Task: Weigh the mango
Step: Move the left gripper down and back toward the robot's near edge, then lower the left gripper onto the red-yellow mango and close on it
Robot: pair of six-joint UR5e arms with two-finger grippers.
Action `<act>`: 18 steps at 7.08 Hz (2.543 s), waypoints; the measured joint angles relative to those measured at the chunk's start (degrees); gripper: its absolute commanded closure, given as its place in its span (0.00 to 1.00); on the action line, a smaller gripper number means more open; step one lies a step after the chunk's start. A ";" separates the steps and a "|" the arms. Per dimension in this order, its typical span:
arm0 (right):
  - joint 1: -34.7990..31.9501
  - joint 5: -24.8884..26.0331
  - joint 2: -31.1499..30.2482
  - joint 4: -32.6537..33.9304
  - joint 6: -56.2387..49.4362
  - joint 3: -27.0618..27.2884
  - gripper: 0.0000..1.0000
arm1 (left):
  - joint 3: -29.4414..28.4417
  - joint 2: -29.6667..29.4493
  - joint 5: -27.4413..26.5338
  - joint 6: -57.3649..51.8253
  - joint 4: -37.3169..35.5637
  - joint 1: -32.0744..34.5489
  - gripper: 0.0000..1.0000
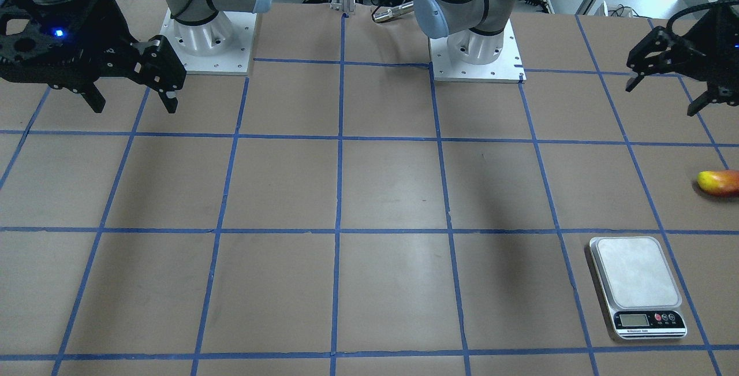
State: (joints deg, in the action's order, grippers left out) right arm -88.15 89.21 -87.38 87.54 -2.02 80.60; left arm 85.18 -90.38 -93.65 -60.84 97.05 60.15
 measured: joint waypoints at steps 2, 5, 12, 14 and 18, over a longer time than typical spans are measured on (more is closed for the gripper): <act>0.00 0.00 -0.06 0.00 0.00 0.00 0.00 | 0.43 -2.55 0.02 -18.28 -3.66 -10.02 0.00; 0.00 0.00 0.00 0.00 0.00 0.00 0.00 | 0.52 -10.11 0.25 -41.93 -14.90 -18.90 0.00; 0.02 0.00 -0.01 0.00 0.00 0.00 0.00 | 0.41 -27.42 2.07 -85.97 -34.16 -27.38 0.00; 0.03 0.00 -0.02 0.00 0.00 0.00 0.00 | 0.73 -31.60 2.22 -91.54 -35.95 -29.75 0.00; 0.02 0.00 -0.01 0.00 0.00 0.00 0.00 | 0.91 -35.83 3.78 -95.78 -40.08 -32.15 0.00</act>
State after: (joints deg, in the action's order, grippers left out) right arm -88.13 89.21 -87.39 87.54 -2.02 80.60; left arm 86.09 -126.21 -89.86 -156.62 56.97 28.00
